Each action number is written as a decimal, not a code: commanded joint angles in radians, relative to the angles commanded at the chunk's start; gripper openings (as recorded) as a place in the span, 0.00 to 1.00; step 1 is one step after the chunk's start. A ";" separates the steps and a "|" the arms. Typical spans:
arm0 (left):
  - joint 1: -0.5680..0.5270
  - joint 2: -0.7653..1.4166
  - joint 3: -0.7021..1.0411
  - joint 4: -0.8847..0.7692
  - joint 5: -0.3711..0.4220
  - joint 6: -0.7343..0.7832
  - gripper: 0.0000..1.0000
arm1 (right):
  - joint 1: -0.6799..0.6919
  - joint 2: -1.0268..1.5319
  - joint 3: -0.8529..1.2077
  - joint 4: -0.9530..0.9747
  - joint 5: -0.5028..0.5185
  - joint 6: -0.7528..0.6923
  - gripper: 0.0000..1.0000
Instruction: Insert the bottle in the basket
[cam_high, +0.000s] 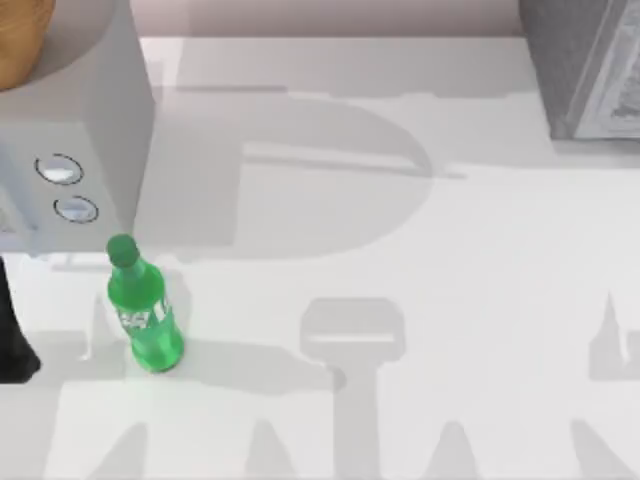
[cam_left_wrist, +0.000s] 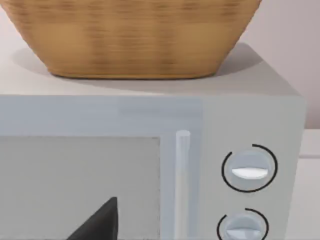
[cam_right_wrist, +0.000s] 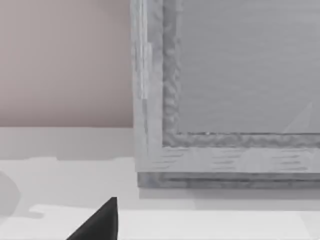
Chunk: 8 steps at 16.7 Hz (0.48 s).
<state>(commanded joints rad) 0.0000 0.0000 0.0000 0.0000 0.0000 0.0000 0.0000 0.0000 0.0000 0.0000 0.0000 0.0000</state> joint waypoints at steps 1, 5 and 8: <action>0.000 0.000 0.000 0.000 0.000 0.000 1.00 | 0.000 0.000 0.000 0.000 0.000 0.000 1.00; 0.010 0.066 0.001 0.063 0.061 0.020 1.00 | 0.000 0.000 0.000 0.000 0.000 0.000 1.00; 0.038 0.225 0.001 0.195 0.184 0.063 1.00 | 0.000 0.000 0.000 0.000 0.000 0.000 1.00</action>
<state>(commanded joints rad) 0.0383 0.2250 0.0010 0.1955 0.1838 0.0631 0.0000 0.0000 0.0000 0.0000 0.0000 0.0000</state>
